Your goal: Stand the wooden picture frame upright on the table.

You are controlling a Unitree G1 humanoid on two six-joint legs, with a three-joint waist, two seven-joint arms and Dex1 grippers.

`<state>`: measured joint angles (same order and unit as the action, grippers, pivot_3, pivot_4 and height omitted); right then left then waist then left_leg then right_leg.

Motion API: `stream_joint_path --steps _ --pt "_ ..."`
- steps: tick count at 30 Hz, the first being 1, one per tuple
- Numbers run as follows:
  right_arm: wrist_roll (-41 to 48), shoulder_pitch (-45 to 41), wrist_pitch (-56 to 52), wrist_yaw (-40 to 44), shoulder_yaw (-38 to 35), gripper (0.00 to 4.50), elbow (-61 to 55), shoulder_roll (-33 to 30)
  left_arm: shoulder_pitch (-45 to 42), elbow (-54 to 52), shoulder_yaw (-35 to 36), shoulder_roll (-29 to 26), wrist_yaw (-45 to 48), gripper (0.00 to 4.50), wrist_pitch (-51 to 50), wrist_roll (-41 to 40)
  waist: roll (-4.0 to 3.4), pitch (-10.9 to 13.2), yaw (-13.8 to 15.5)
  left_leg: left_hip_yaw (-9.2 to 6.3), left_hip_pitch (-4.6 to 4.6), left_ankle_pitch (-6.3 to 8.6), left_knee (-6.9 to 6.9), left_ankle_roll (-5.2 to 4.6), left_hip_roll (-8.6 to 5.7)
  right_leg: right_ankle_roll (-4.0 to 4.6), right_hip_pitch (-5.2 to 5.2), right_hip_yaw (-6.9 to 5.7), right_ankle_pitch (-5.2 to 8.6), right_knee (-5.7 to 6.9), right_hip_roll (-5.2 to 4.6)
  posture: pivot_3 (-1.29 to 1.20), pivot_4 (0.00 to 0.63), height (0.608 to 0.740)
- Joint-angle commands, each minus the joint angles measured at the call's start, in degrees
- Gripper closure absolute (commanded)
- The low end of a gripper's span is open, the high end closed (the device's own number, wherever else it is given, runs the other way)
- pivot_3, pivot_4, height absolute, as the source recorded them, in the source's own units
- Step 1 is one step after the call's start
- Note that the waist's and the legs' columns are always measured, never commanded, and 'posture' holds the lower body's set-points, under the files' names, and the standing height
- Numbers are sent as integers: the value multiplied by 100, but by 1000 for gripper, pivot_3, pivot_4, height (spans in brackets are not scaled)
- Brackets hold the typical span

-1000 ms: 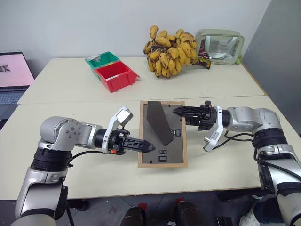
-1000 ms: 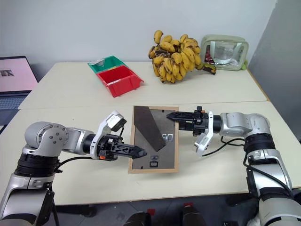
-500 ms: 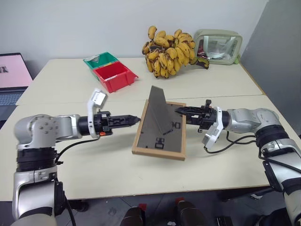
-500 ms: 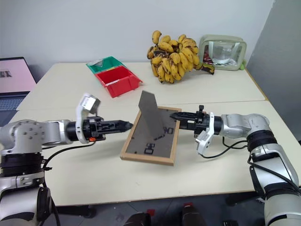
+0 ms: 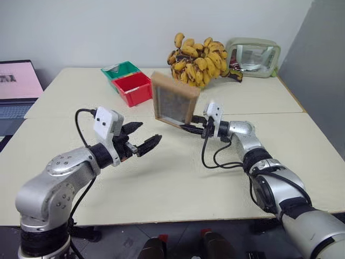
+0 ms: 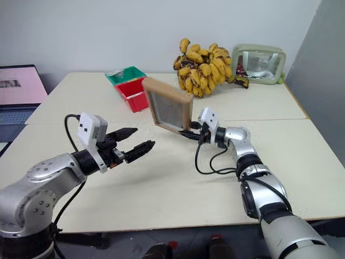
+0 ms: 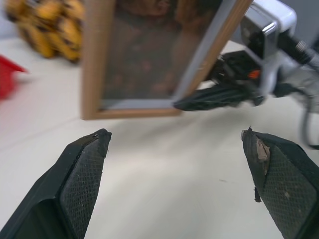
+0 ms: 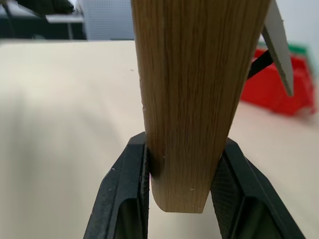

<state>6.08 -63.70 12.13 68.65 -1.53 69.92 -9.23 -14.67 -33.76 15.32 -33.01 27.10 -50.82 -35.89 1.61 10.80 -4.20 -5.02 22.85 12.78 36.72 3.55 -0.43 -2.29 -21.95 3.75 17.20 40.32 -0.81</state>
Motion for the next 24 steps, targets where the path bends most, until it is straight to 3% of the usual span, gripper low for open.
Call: stream_joint_path --steps 1,12,14,18,24 --pt "65 -22 -808 194 -44 3241 34 44 275 -99 -289 56 -39 0 640 420 0 0 9 4 1 0 -1 0 -1 0 -1 2 0 -1 0 0 150 740" --pt "-268 -1 -1352 -249 27 3241 321 39 457 162 -545 40 182 0 1067 598 0 0 -3 14 7 1 -4 -2 2 0 -11 7 0 -2 14 0 150 740" --pt "-285 35 -1408 -259 35 2535 318 43 441 208 -575 38 205 0 1084 605 0 0 -4 13 6 1 -3 -2 3 0 -9 7 0 -2 18 0 150 740" --pt "-285 80 -1382 -409 1 1622 303 37 427 290 -624 34 235 0 1136 627 0 0 -10 13 7 1 -4 -2 4 -1 -10 7 0 -2 20 0 150 740" --pt "-486 455 -1170 -201 222 130 -123 -601 306 659 -561 -91 410 0 1301 711 0 0 35 12 9 1 -3 -2 1 -1 -8 6 0 -6 20 0 150 740"
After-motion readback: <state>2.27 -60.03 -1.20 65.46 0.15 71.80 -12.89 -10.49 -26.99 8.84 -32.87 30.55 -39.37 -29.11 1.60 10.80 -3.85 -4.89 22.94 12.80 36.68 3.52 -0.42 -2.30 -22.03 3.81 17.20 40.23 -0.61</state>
